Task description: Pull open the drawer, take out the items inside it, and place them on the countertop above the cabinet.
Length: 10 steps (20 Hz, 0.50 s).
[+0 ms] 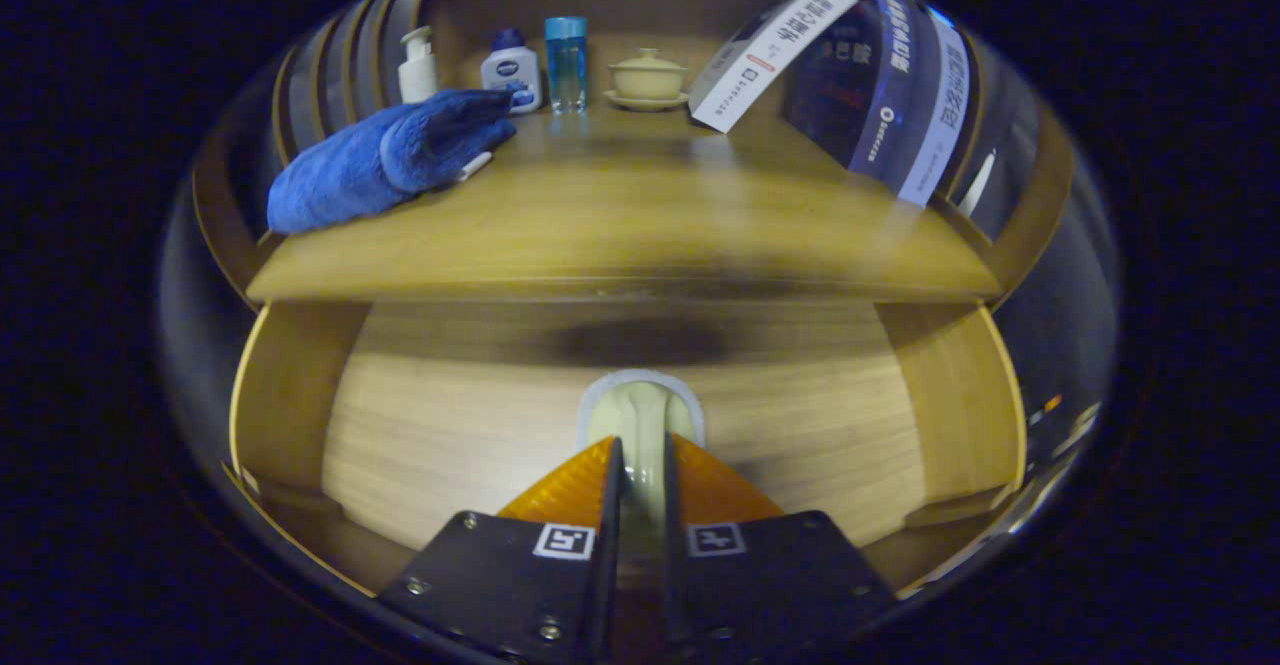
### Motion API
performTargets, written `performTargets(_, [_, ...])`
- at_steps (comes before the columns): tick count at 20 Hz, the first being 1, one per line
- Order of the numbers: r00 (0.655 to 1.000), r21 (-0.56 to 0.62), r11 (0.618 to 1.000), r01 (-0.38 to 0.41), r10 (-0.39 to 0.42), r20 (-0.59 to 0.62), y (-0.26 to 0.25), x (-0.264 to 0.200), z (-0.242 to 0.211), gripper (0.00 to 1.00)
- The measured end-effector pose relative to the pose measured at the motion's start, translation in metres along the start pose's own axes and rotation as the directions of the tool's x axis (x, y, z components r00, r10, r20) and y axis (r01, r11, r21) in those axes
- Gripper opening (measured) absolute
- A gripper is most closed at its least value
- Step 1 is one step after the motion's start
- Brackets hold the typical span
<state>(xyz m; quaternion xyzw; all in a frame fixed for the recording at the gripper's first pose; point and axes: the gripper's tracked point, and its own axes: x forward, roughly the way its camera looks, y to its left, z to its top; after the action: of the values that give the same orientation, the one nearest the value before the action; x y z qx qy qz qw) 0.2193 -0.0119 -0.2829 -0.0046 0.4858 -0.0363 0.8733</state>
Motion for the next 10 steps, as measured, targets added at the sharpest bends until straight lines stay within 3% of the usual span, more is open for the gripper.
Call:
performTargets(1, [1.0, 0.008, 1.0, -0.012, 0.012, -0.01, 0.001, 0.001, -0.006, 0.23])
performTargets(3, [0.999, 0.006, 1.0, -0.003, 0.003, 0.054, -0.005, 0.0, 0.003, 0.13])
performTargets(5, [0.996, -0.017, 1.0, -0.013, 0.015, 0.09, -0.002, -0.003, 0.003, 0.13])
performTargets(10, [0.969, 0.021, 0.994, -0.105, 0.097, 0.226, 0.004, -0.023, 0.01, 0.13])
